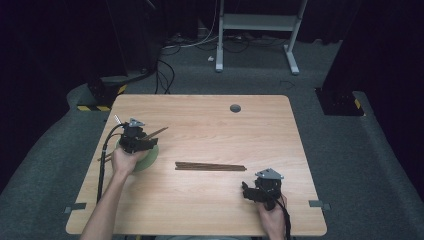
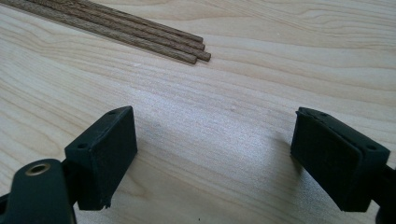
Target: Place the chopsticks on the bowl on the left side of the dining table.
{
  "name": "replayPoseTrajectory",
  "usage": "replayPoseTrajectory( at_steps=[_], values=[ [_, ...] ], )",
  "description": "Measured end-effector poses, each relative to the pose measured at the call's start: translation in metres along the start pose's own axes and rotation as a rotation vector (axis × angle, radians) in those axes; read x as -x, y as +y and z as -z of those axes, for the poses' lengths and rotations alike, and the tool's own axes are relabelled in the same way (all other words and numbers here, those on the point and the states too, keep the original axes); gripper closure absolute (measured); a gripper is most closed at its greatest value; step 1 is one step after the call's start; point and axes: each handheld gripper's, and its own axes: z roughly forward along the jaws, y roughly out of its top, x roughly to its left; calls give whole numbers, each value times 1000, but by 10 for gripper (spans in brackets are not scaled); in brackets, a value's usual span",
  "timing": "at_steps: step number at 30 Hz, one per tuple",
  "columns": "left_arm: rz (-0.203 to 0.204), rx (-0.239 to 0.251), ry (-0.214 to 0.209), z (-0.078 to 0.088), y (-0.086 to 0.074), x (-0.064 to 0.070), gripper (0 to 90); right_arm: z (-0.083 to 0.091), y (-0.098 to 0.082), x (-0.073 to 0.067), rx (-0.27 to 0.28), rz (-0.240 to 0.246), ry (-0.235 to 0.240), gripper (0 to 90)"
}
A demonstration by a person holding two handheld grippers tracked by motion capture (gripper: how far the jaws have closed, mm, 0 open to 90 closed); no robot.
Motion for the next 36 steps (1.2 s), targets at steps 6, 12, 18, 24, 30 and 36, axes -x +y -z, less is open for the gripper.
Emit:
replayPoseTrajectory(
  at_steps=[6, 12, 18, 24, 30, 36],
  values=[
    [-12, -1, 0, 0, -2, 3, 377, 0, 0, 0, 0, 0, 0, 140],
    [-27, -6, -5, 1, -2, 6, 372, 0, 0, 0, 0, 0, 0, 140],
    [-27, 6, -3, 3, -1, 7, 357, 0, 0, 0, 0, 0, 0, 140],
    [-15, 34, 0, 14, 0, 4, 348, 0, 0, 0, 0, 0, 0, 140],
    [-5, 54, 6, 26, -1, 0, 342, 0, 0, 0, 0, 0, 0, 140],
    [0, 62, 11, 34, -1, -2, 340, 0, 0, 0, 0, 0, 0, 140]
  ],
)
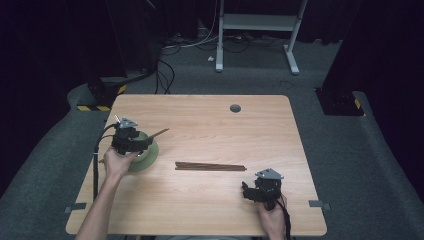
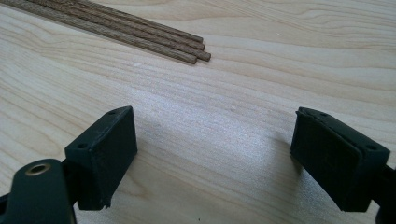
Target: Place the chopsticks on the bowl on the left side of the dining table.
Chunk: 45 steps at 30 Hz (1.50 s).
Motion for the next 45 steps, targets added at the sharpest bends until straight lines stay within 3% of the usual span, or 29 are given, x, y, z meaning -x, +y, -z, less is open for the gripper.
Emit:
replayPoseTrajectory(
  at_steps=[16, 25, 35, 37, 40, 45],
  values=[
    [28, 49, -22, 18, -3, 0, 319, 0, 0, 0, 0, 0, 0, 140],
    [37, 36, -21, 26, -12, 0, 318, 0, 0, 0, 0, 0, 0, 140],
    [39, 47, -8, 39, -32, 7, 318, 0, 0, 0, 0, 0, 0, 140],
    [54, 52, -18, 42, -36, 7, 319, 0, 0, 0, 0, 0, 0, 140],
    [93, 65, -69, 48, -44, 6, 335, 0, 0, 0, 0, 0, 0, 140],
    [101, 74, -58, 56, -54, 8, 343, 0, 0, 0, 0, 0, 0, 140]
  ],
)
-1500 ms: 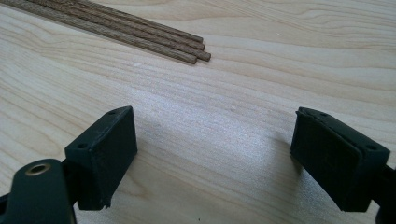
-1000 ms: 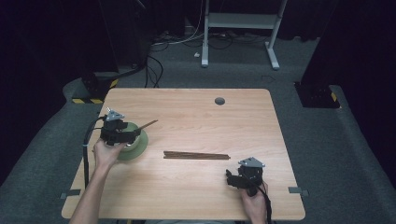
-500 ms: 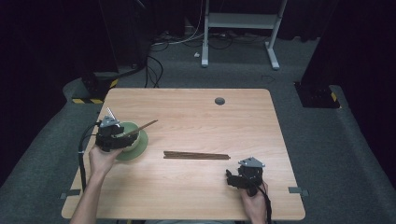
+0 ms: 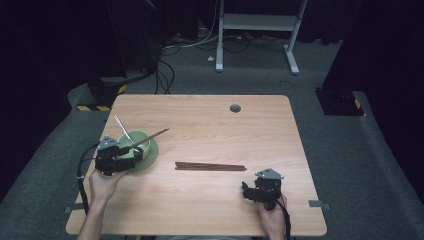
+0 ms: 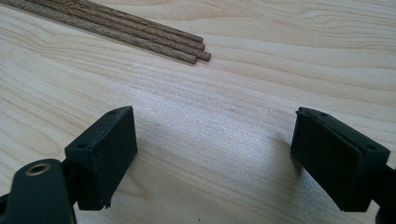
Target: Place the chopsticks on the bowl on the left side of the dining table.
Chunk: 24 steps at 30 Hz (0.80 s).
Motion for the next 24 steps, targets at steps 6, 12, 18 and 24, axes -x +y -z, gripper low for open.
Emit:
replayPoseTrajectory(
  at_steps=[6, 12, 18, 24],
  values=[
    [-4, -33, 27, 2, -12, -2, 343, 0, 0, 0, 0, 0, 0, 140],
    [15, -31, 45, 5, -19, -6, 347, 0, 0, 0, 0, 0, 0, 140],
    [33, -54, 56, 9, -26, -12, 345, 0, 0, 0, 0, 0, 0, 140],
    [56, -76, 75, 11, -34, -21, 343, 0, 0, 0, 0, 0, 0, 140]
  ],
)
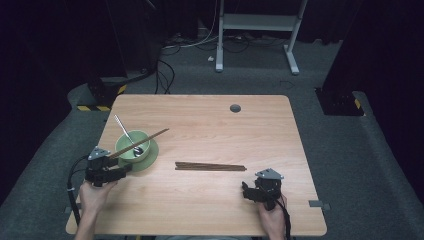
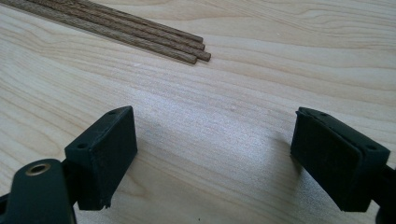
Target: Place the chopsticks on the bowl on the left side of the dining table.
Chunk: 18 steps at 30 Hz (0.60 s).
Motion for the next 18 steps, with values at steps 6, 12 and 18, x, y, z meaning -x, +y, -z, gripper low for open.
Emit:
replayPoseTrajectory(
  at_steps=[6, 12, 18],
  values=[
    [30, -8, 8, -1, -4, -8, 342, 0, 0, 0, 0, 0, 0, 140],
    [34, -18, 15, -2, -5, -12, 338, 0, 0, 0, 0, 0, 0, 140],
    [47, -17, 22, -2, -4, -16, 337, 0, 0, 0, 0, 0, 0, 140]
  ],
)
